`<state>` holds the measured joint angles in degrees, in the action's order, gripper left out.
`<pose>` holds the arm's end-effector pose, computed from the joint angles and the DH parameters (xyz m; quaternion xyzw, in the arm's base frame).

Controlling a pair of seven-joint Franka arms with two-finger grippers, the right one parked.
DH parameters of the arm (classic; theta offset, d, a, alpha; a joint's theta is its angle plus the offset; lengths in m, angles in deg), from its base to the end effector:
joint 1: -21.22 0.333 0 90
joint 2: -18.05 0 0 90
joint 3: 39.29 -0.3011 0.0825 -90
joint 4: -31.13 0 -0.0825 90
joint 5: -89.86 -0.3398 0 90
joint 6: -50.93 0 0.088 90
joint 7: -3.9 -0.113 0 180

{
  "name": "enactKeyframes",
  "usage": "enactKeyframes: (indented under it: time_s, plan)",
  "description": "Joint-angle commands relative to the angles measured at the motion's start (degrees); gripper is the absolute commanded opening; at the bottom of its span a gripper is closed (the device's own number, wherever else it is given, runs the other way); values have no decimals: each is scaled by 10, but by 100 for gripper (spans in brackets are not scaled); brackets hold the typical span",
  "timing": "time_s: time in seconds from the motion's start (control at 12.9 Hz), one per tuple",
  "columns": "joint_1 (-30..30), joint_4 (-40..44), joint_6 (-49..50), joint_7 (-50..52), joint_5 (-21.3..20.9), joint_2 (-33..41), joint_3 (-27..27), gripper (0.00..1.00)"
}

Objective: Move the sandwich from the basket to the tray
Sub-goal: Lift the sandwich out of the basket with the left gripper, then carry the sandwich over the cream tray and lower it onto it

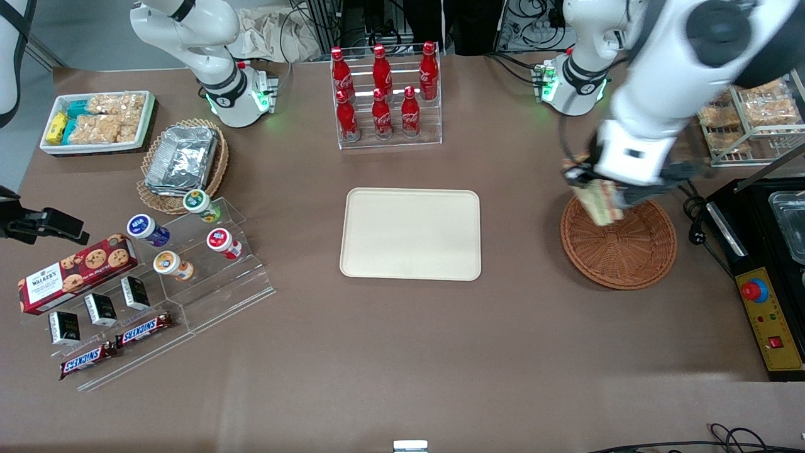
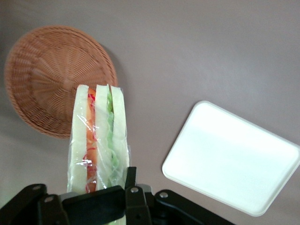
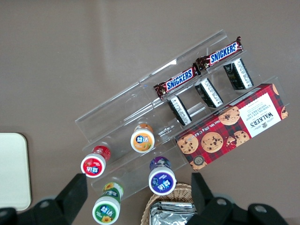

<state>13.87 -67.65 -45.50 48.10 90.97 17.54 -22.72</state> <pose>0.4711 -0.2105 0.5429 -0.9838 -0.1773 0.0266 0.0049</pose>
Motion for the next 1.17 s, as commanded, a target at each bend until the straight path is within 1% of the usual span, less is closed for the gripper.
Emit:
enactKeyframes:
  time_s: [0.0, 0.16, 0.23, 0.31, 0.47, 0.7, 0.86, 1.09]
  plan:
    - [0, 39, -1, -10, -7, -59, 52, 0]
    - [0, 37, -39, -6, -13, -91, 92, 0]
    - [0, 37, -54, -6, -14, -107, 104, 0]
    - [-5, 37, -68, -5, -22, -126, 114, 0]
    - [-32, 37, -119, -4, -36, -172, 116, 0]
    - [-59, 36, -173, 10, -93, -235, 117, 0]
    - [-70, 33, -219, 13, -115, -278, 116, 0]
    - [-86, 33, -257, 37, -157, -322, 116, 0]
